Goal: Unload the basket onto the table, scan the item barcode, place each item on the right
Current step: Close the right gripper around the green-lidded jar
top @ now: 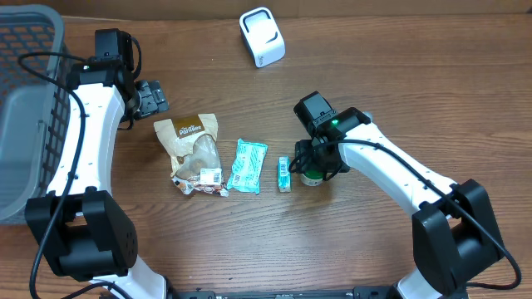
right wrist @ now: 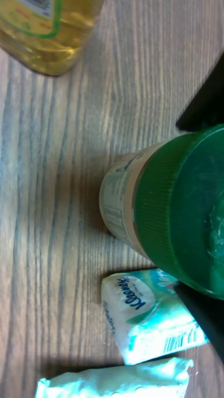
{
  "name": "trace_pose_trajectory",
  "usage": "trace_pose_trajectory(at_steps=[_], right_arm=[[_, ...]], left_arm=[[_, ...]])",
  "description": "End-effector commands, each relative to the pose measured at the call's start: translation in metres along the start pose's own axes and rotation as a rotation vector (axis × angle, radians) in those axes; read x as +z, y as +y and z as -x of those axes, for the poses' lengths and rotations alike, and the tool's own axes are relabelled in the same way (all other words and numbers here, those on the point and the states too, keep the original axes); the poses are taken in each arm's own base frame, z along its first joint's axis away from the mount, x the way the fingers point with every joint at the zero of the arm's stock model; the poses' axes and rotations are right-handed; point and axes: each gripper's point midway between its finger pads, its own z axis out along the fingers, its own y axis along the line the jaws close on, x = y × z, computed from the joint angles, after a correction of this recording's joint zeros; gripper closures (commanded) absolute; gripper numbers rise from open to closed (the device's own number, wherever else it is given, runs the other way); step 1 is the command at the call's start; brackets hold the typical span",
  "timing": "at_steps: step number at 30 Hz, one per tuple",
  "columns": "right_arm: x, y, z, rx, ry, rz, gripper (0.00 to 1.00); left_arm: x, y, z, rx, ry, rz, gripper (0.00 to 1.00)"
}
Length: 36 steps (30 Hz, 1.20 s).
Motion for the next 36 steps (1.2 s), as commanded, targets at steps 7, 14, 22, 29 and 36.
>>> trace_pose_trajectory(at_steps=[7,14,22,29,36], right_arm=[[0.002,-0.002,0.001,0.088,-0.007,-0.015,0.00],[0.004,0.001,-0.008,0.102,0.035,0.008,0.00],[0.019,-0.004,-0.009,0.103,0.020,-0.007,0.00],[0.021,-0.013,-0.007,0.106,0.001,-0.053,0.03],[0.021,-0.019,-0.006,0.105,-0.008,-0.085,0.13]], left_arm=[[-0.009,-0.001,0.004,0.007,-0.028,0.002,0.00],[-0.009,-0.001,0.004,0.007,-0.028,0.002,0.00],[-0.009,-0.001,0.004,0.008,-0.028,0.001,0.01],[-0.009,-0.001,0.004,0.007,-0.028,0.002,0.00],[-0.009,-0.001,0.004,0.008,-0.028,0.001,0.00]])
